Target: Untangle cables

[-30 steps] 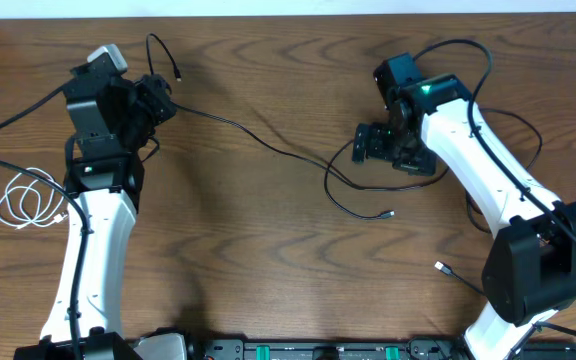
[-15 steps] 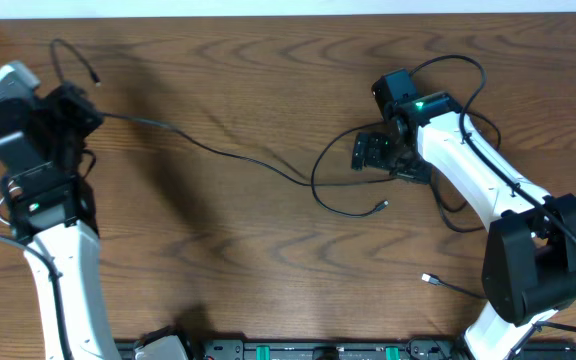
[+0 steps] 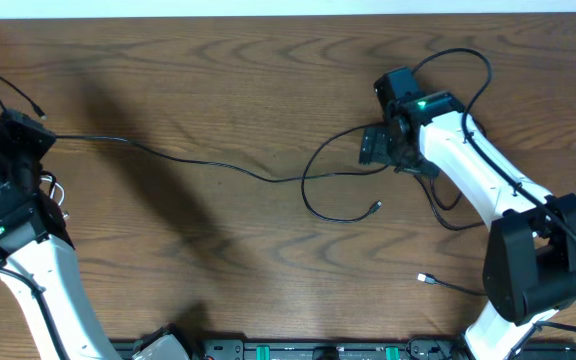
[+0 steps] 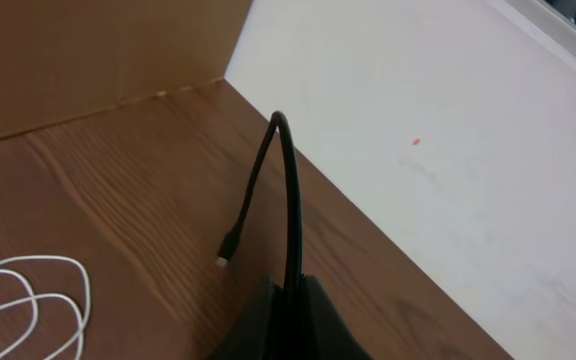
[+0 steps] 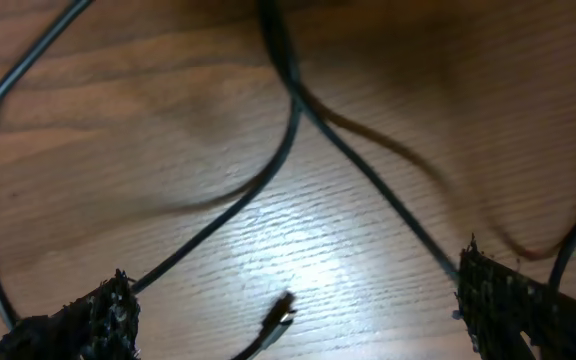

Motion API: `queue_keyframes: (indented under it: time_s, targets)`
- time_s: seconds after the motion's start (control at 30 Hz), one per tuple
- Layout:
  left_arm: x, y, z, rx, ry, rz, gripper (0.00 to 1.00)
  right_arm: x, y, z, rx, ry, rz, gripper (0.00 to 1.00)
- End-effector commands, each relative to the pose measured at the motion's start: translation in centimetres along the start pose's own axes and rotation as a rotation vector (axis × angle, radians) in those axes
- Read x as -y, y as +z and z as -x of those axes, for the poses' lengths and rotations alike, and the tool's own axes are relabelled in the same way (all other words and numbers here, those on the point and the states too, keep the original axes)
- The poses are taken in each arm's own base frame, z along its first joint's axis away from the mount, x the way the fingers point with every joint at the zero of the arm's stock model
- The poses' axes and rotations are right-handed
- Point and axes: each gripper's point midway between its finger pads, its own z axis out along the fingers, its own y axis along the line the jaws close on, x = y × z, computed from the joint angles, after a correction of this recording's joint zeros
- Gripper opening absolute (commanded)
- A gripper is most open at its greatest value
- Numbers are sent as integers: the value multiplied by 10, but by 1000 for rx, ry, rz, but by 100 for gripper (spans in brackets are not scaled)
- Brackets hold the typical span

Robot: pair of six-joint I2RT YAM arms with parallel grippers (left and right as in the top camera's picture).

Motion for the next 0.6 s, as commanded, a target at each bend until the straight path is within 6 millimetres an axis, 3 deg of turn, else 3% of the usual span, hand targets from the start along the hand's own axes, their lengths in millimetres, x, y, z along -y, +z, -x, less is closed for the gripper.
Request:
queue_keyframes:
  time_s: [0.0, 0.3, 0.43, 0.57]
  targets:
    - [1, -8, 10, 31, 27, 5, 7, 14, -1, 8, 18, 13, -23, 99]
    - [-4, -8, 14, 50, 84, 36, 7, 24, 1, 15, 51, -265, -87, 99]
    - [-13, -8, -5, -30, 139, 67, 7, 37, 16, 4, 18, -296, -114, 99]
    - [-16, -8, -11, -56, 160, 77, 7, 45, 27, -3, -1, -293, -119, 99]
